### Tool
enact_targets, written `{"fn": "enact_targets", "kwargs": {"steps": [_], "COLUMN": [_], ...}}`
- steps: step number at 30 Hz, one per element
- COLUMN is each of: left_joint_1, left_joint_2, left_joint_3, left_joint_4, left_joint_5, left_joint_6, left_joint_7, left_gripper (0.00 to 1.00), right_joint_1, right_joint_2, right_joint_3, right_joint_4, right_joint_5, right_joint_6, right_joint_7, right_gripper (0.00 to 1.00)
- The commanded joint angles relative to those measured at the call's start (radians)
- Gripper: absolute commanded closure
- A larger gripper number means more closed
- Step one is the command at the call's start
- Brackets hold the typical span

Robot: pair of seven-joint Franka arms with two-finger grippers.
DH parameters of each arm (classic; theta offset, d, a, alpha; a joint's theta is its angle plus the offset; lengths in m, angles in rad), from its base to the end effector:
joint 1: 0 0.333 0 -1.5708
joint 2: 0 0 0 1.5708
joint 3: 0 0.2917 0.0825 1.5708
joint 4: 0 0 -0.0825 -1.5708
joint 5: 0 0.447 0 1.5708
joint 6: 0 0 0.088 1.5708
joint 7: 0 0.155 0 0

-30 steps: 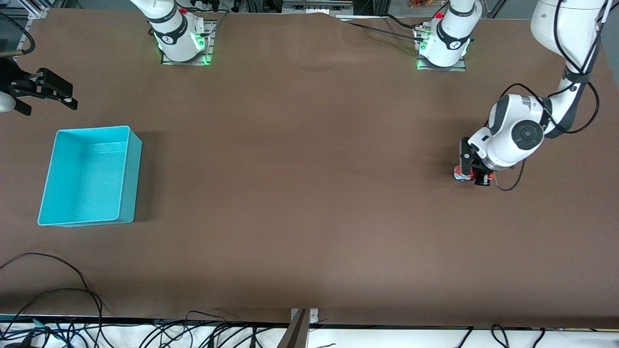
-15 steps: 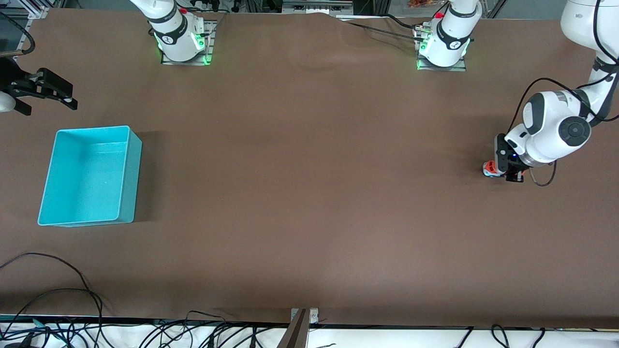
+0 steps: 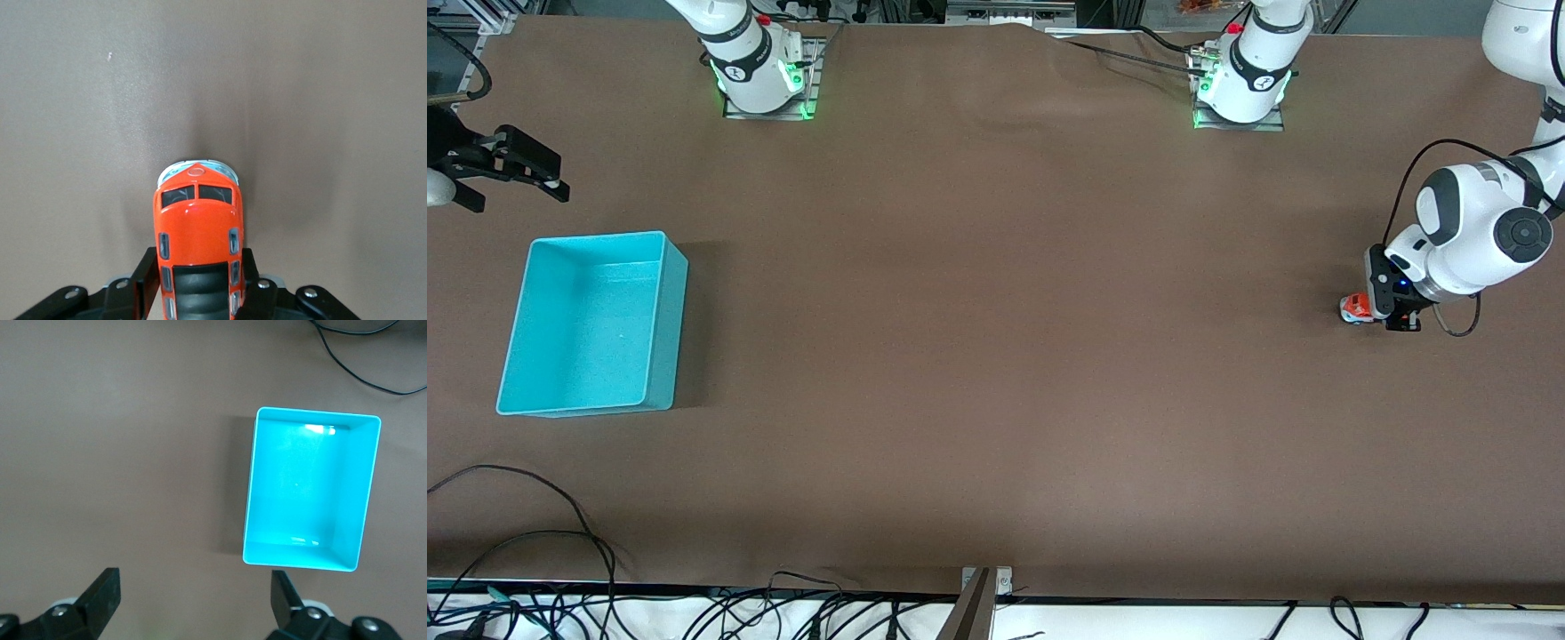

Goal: Wind up bus and store in blue box

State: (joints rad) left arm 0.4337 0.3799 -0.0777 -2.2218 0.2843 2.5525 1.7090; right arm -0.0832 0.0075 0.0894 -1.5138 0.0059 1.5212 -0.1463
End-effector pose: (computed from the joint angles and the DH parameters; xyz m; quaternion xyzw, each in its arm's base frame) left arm 0.5311 0.1967 0.0740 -0.6993 0.7118 0.0643 0.0124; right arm 0.6150 0.0046 0.5736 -0.9971 -0.0763 -0.0002 0.0033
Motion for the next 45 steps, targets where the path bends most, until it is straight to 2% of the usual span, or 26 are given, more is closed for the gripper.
{"fn": "enact_targets", "kwargs": {"steps": [1,2,3,4,5,6,10,16,22,26,31,36,45], "left_joint_1": [0.017,0.02,0.025,0.028,0.03,0.031,0.03,0.017,0.019,0.017,0.017,0.017,0.014], "left_joint_2": [0.063,0.065,0.063,0.063,0.063,0.062,0.018,-0.067,-0.124,-0.125,-0.124,-0.124,-0.122], "left_joint_3": [-0.002,-0.002,-0.002,-0.002,-0.002,-0.002,-0.002,-0.022,-0.079,-0.128,-0.211,-0.281,-0.327], "left_joint_4": [0.025,0.027,0.027,0.027,0.028,0.028,0.036,0.057,0.161,0.283,0.395,0.451,0.516], "left_joint_5": [0.035,0.033,0.033,0.033,0.033,0.033,0.032,0.029,0.021,0.018,0.016,-0.003,-0.135], "left_joint_6": [0.017,0.017,0.017,0.017,0.017,0.017,-0.006,-0.119,-0.306,-0.461,-0.578,-0.676,-0.805], "left_joint_7": [0.029,0.029,0.029,0.027,0.024,0.026,0.018,-0.009,-0.034,-0.077,-0.172,-0.304,-0.521], "left_gripper": [0.78,0.74,0.66,0.46,0.17,0.0,0.0,0.0,0.0,0.0,0.0,0.0,0.0], "right_joint_1": [0.0,0.0,0.0,0.0,0.0,0.0,0.0,0.0,0.0,0.0,0.0,0.0,0.0], "right_joint_2": [0.003,0.003,0.003,0.003,0.003,0.003,0.003,0.003,0.003,0.003,0.003,0.003,0.003], "right_joint_3": [0.001,0.001,0.001,0.001,0.001,0.001,0.001,0.001,0.001,0.001,0.001,0.001,0.001], "right_joint_4": [0.012,0.012,0.012,0.012,0.012,0.012,0.012,0.012,0.012,0.012,0.012,0.012,0.012], "right_joint_5": [0.017,0.017,0.017,0.017,0.017,0.017,0.017,0.017,0.017,0.017,0.017,0.017,0.017], "right_joint_6": [-0.001,-0.001,-0.001,-0.001,-0.001,-0.001,-0.001,-0.001,-0.001,-0.001,-0.003,-0.001,-0.003], "right_joint_7": [0.013,0.013,0.014,0.014,0.014,0.014,0.014,0.014,0.014,0.013,0.014,0.014,0.014], "right_gripper": [0.0,0.0,0.0,0.0,0.0,0.0,0.0,0.0,0.0,0.0,0.0,0.0,0.0]}}
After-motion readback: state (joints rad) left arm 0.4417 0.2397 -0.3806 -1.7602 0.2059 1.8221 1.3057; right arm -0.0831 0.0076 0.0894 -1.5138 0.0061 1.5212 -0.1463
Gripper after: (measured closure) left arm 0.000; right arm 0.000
